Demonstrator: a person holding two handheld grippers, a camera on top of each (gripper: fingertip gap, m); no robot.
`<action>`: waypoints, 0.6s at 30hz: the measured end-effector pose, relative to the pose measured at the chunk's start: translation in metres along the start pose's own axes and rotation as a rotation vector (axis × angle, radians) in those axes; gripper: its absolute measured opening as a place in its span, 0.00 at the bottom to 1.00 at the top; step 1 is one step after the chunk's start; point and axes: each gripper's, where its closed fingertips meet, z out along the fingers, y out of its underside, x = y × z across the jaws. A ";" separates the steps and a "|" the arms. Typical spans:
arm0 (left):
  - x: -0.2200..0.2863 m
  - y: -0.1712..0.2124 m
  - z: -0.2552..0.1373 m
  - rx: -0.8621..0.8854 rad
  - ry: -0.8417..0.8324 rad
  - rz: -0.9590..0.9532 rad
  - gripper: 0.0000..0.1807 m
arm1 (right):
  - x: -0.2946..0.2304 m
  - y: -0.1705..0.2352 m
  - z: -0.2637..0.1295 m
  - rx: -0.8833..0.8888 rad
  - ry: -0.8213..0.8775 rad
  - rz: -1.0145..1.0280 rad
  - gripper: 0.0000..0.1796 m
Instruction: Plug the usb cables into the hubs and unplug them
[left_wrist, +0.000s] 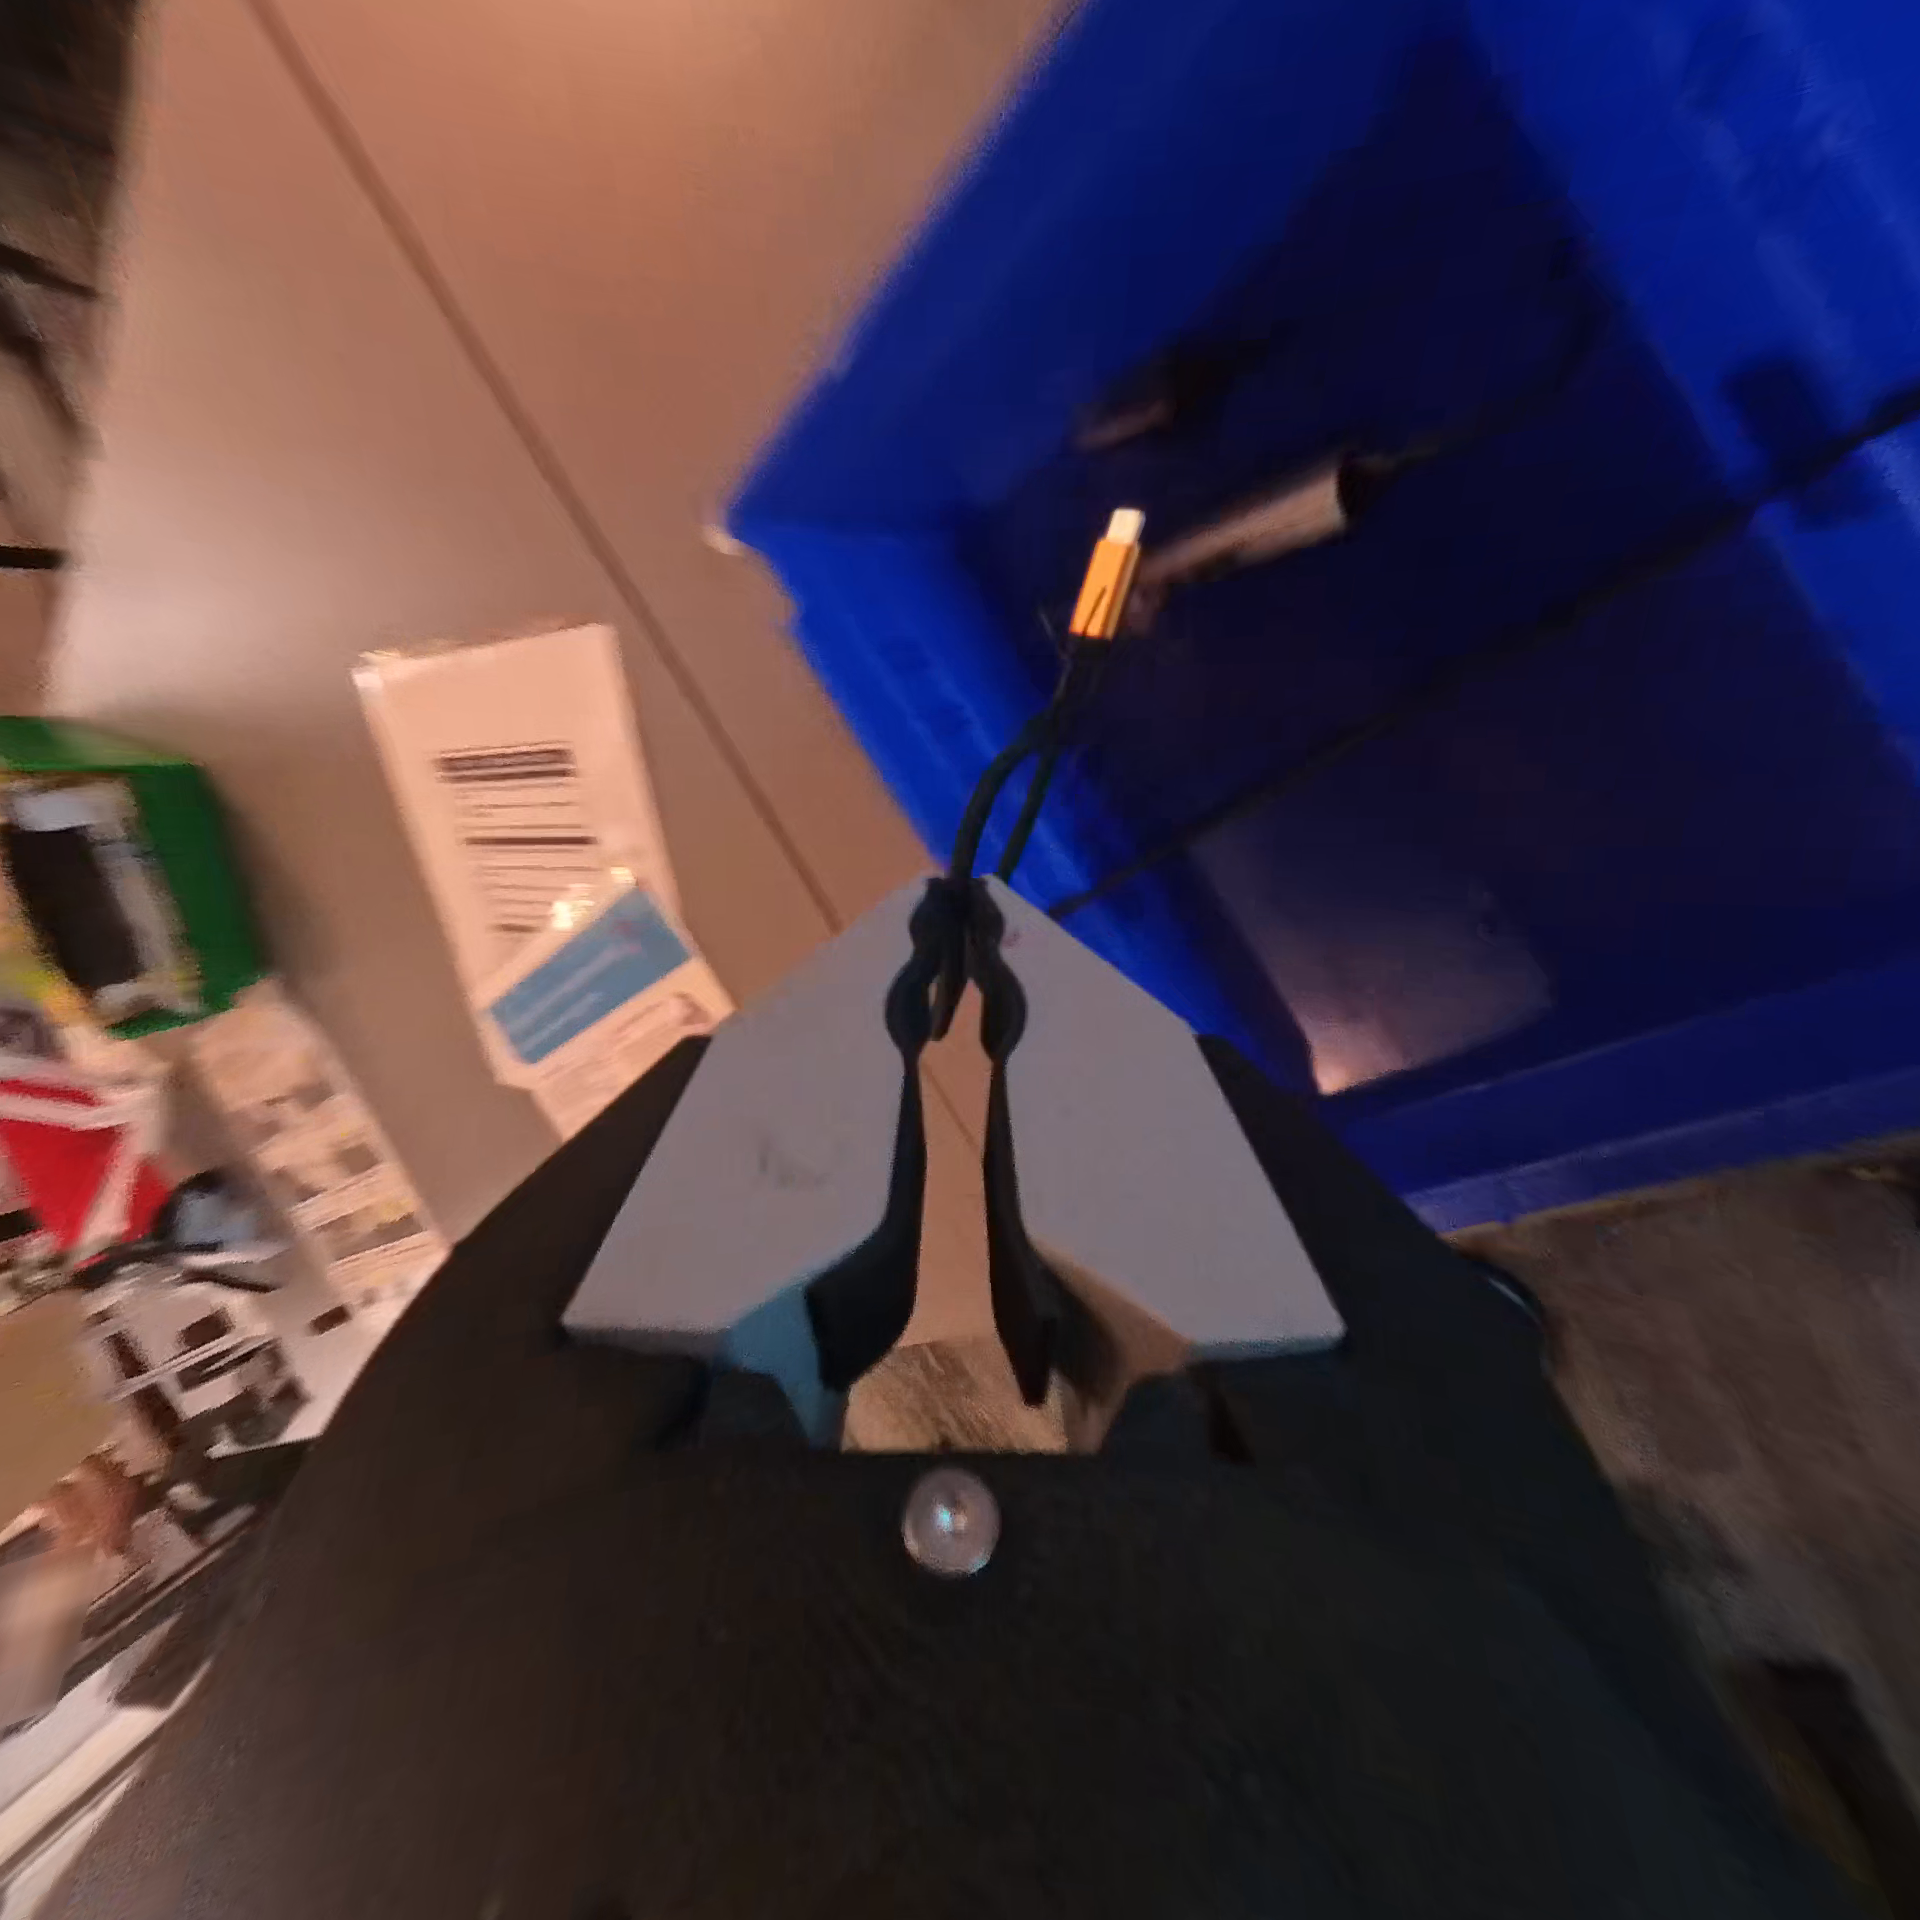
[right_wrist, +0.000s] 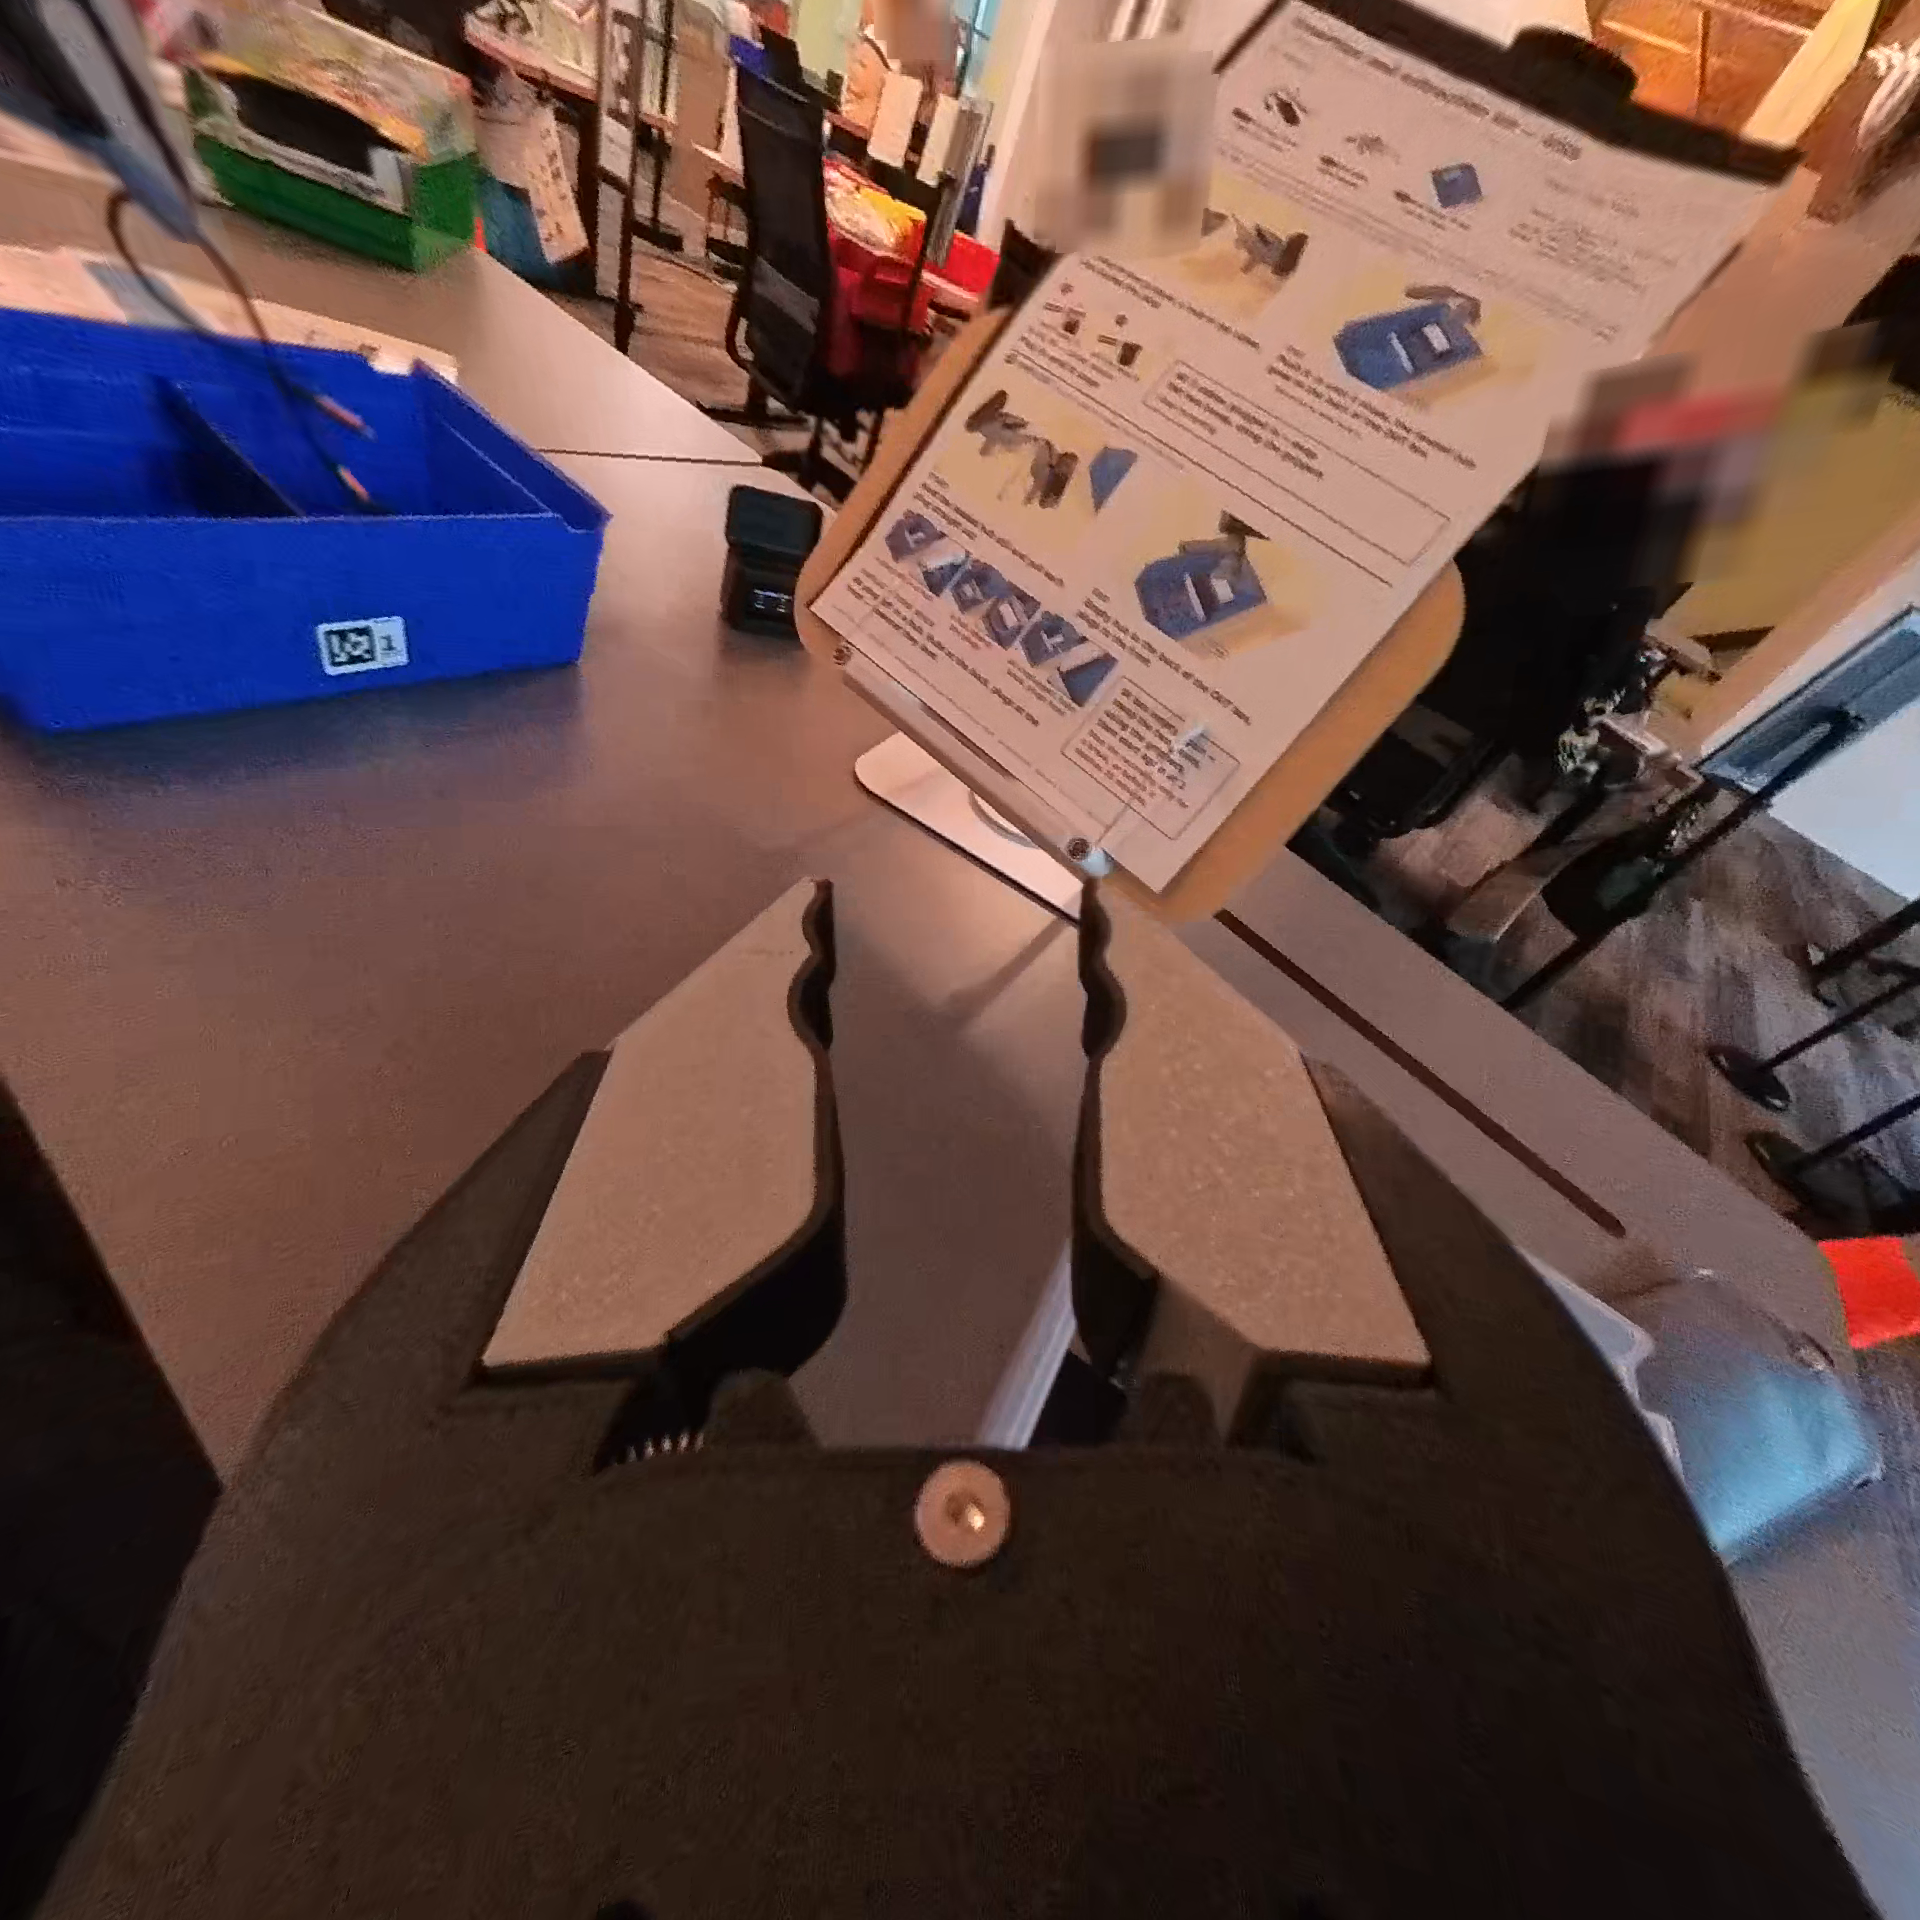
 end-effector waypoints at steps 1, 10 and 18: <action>-0.008 -0.009 -0.018 0.038 -0.049 -0.006 0.00 | -0.005 -0.002 -0.001 0.001 -0.011 -0.007 0.25; 0.028 -0.110 -0.220 0.474 -0.247 0.090 0.00 | -0.092 -0.008 0.013 0.006 -0.385 0.064 0.31; 0.165 -0.155 -0.267 0.586 -0.128 0.322 0.01 | -0.150 -0.040 0.028 0.117 -0.442 0.045 0.36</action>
